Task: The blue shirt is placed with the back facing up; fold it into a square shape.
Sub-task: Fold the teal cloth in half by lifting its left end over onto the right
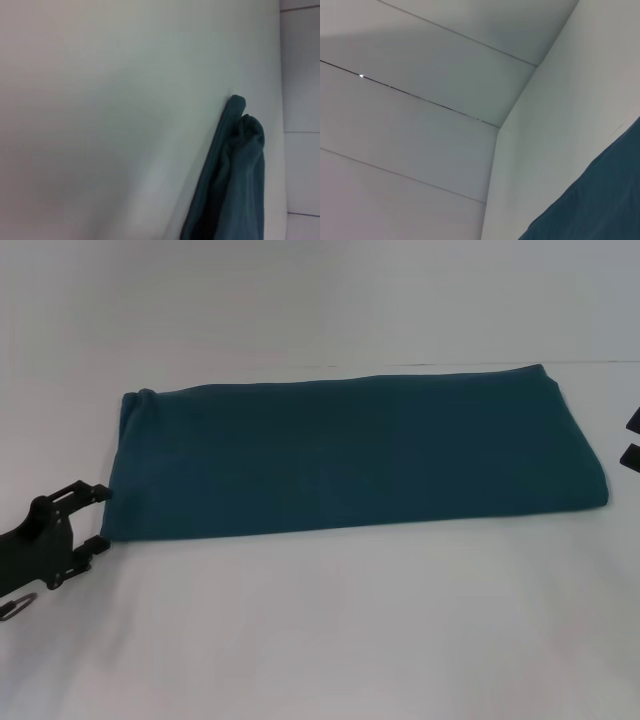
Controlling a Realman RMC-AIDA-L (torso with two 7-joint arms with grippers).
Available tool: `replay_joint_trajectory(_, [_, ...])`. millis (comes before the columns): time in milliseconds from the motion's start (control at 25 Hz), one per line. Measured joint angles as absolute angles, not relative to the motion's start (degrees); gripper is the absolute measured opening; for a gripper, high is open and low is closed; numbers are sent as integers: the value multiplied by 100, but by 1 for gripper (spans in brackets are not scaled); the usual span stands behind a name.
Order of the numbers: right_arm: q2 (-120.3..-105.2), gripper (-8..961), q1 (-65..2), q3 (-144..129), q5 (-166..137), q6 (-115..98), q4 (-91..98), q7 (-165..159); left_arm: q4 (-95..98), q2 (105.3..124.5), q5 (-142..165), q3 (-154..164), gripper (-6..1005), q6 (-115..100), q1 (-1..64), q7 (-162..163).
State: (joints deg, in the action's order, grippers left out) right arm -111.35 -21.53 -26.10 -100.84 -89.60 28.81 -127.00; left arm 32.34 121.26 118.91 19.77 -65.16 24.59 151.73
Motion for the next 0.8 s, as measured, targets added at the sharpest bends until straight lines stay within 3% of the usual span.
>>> replay_joint_trajectory(800, [-11118, 740, -2118, -2554, -10063, -8963, 2883, -12700, 2922, 12145, 11892, 2276, 692, -5989, 2905, 15111])
